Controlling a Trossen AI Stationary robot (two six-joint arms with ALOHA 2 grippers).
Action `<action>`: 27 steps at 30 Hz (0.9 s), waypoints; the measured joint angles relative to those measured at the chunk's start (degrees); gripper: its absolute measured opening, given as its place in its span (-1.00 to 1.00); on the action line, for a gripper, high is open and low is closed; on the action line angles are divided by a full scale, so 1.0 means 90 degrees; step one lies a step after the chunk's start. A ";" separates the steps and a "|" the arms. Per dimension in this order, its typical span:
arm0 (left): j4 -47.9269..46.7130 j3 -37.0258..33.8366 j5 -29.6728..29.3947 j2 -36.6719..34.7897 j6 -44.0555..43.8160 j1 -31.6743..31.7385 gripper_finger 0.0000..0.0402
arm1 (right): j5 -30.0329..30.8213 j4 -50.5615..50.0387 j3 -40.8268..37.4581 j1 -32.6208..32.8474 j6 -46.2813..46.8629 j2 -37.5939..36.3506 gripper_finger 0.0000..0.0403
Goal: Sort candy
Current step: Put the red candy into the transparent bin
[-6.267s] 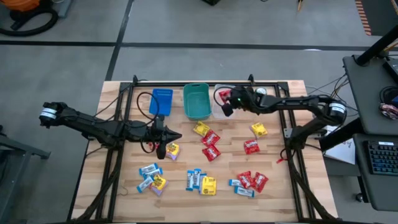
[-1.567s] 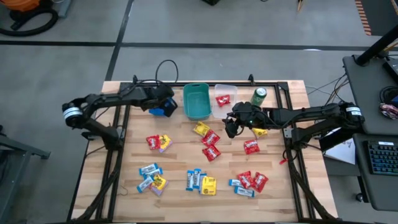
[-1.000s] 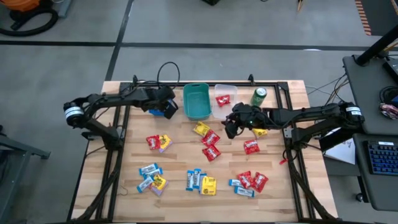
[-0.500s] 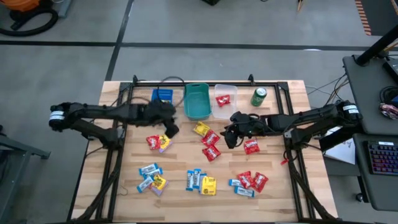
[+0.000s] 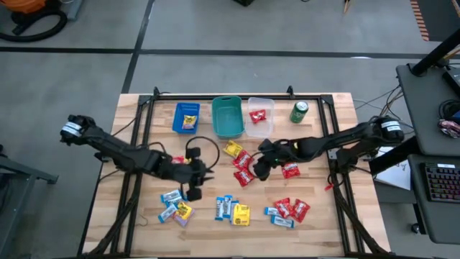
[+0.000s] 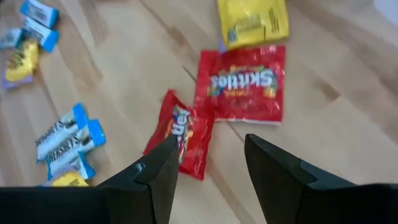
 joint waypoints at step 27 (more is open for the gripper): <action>0.1254 -0.2253 0.1121 -0.3381 0.1632 -0.0072 -0.63 | 0.0299 -0.2528 0.2768 0.0675 0.0765 0.2576 -0.13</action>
